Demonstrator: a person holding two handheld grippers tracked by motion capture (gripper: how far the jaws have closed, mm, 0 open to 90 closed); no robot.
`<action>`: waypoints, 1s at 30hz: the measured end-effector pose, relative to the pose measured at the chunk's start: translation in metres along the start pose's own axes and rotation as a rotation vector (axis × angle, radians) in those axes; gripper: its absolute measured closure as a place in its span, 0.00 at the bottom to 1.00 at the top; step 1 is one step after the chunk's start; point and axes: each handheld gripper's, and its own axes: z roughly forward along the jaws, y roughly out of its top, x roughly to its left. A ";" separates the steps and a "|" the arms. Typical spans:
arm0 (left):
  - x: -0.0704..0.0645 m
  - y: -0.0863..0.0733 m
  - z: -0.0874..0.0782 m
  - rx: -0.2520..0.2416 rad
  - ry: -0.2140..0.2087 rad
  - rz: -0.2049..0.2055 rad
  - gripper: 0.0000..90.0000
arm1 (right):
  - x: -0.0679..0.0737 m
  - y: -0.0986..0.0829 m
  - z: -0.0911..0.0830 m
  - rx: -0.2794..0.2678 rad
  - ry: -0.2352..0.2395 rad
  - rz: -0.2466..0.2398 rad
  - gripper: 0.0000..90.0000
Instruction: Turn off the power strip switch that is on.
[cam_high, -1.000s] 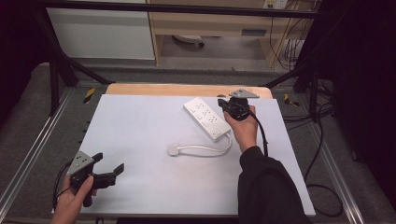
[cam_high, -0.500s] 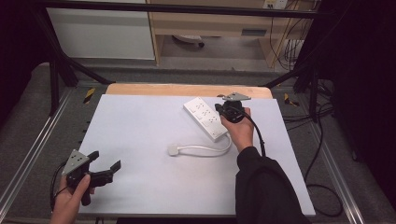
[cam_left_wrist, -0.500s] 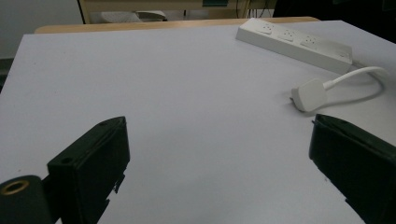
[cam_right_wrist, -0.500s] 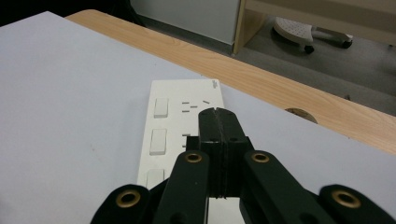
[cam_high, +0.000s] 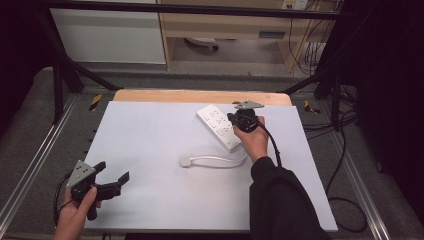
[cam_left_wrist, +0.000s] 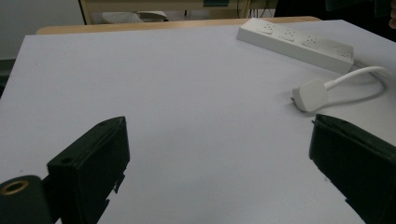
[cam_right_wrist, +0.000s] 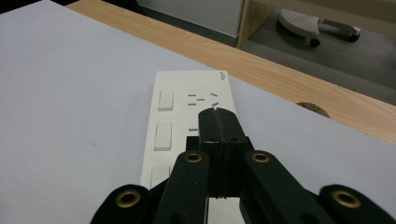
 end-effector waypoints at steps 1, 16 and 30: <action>0.000 0.000 0.000 0.002 -0.003 -0.001 0.06 | 0.000 0.000 0.001 -0.001 0.001 0.003 1.00; -0.002 0.000 0.002 0.012 -0.012 0.008 0.06 | 0.010 -0.006 0.012 0.025 0.021 0.013 1.00; -0.003 0.000 0.002 0.012 -0.021 0.011 0.06 | 0.022 -0.012 0.021 0.062 0.042 -0.009 1.00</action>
